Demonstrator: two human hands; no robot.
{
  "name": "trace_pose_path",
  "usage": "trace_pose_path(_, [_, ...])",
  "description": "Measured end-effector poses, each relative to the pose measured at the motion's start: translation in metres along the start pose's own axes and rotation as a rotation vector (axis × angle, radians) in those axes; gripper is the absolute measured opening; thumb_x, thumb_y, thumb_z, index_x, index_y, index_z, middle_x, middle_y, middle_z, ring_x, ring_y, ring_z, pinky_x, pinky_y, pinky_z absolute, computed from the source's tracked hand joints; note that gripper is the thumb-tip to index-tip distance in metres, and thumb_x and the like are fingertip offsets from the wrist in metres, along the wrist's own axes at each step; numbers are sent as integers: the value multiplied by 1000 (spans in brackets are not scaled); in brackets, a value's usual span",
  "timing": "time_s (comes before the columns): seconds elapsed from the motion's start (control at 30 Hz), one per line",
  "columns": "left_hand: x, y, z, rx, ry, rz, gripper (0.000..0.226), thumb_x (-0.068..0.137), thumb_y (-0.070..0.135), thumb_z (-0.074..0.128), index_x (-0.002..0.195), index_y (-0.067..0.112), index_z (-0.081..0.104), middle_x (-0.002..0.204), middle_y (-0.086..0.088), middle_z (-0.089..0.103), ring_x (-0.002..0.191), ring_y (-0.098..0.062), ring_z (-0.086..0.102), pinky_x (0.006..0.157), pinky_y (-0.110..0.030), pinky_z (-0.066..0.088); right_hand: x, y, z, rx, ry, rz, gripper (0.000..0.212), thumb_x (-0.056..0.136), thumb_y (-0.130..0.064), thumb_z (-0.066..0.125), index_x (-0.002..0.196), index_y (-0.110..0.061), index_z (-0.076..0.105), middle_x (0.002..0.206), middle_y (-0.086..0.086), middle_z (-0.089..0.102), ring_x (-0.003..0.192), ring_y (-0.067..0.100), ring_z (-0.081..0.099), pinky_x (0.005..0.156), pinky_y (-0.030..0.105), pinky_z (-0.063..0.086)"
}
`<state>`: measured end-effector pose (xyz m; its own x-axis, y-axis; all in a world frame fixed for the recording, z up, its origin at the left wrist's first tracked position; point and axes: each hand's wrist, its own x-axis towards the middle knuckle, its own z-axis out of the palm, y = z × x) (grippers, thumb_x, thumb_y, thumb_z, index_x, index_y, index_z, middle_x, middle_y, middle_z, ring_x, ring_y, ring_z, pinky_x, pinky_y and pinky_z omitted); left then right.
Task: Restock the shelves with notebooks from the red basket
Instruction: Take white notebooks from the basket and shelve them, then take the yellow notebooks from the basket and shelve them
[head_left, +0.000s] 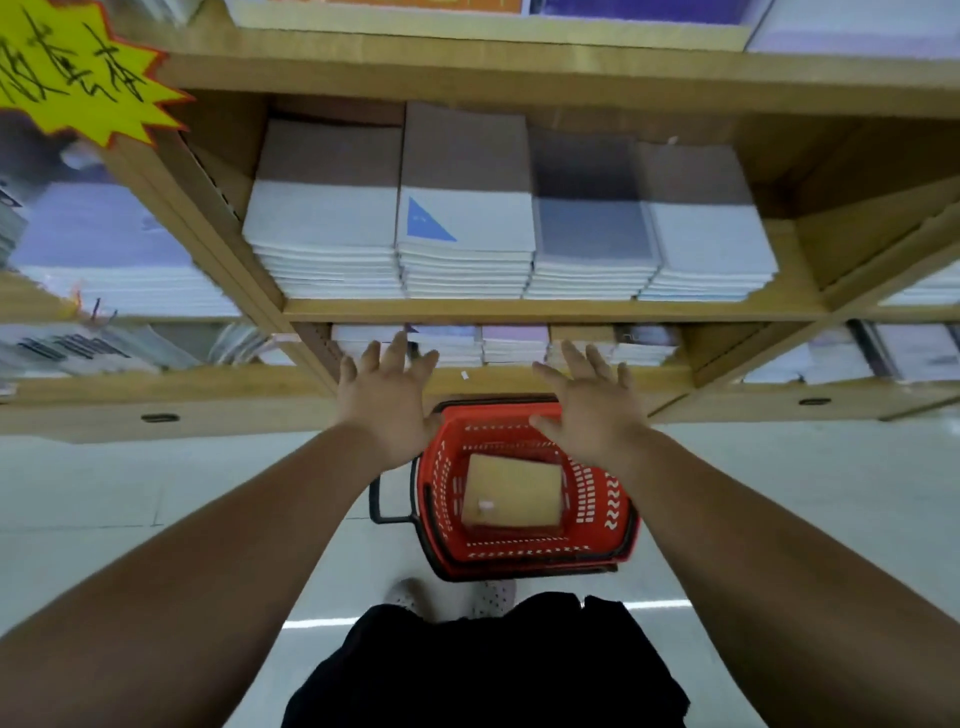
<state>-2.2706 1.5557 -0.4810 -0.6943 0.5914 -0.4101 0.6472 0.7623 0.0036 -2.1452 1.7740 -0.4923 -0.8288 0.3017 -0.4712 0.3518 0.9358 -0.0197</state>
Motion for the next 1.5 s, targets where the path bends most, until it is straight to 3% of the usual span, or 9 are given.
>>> trace_pose_path(0.2, [-21,30,35,-32,-136,-11,83,94,64,45,161,32,7,169,-11,-1,154,-42,4,121,-63,13,-37,18,36,-23,-89,-38,76,96,-65,43,160,-39,11,170,5,-7,156,33,-4,122,59,1])
trace_pose_path(0.33, [-19,71,52,-80,-144,-74,84,93,62,48,161,32,9,169,-11,3,153,-41,8,121,-60,15,-30,61,49,-34,-109,-119,76,96,-62,46,160,-39,12,170,6,-6,156,33,-3,122,58,0])
trace_pose_path(0.67, [-14,218,91,-317,-150,-481,87,82,74,52,154,35,23,163,-7,28,146,-36,30,116,-59,28,15,190,39,-186,-182,-464,72,100,-55,47,160,-42,10,170,2,-7,156,32,-7,124,59,0])
trace_pose_path(0.9, [-63,253,110,-514,-39,-704,74,86,66,47,151,39,26,158,-5,36,140,-35,38,112,-56,34,14,168,31,-358,-218,-702,73,98,-57,47,160,-41,12,171,1,-5,156,32,-3,124,57,1])
trace_pose_path(1.07, [-69,258,144,-631,-40,-781,76,90,63,44,157,38,19,164,-6,26,147,-35,30,119,-55,27,21,150,48,-402,-262,-753,75,97,-61,47,160,-42,13,171,1,-3,156,30,-1,125,55,4])
trace_pose_path(1.33, [-18,285,195,-813,-15,-971,87,89,61,56,160,37,13,167,-7,20,150,-35,24,123,-50,25,101,142,97,-460,-355,-825,75,96,-57,50,159,-40,13,171,3,-1,157,29,-2,125,53,2])
trace_pose_path(1.5, [42,299,237,-902,-76,-1087,89,93,55,59,161,36,5,169,-10,13,153,-35,17,124,-47,21,167,138,152,-432,-429,-807,74,95,-57,53,159,-40,20,170,2,6,156,28,7,125,50,11])
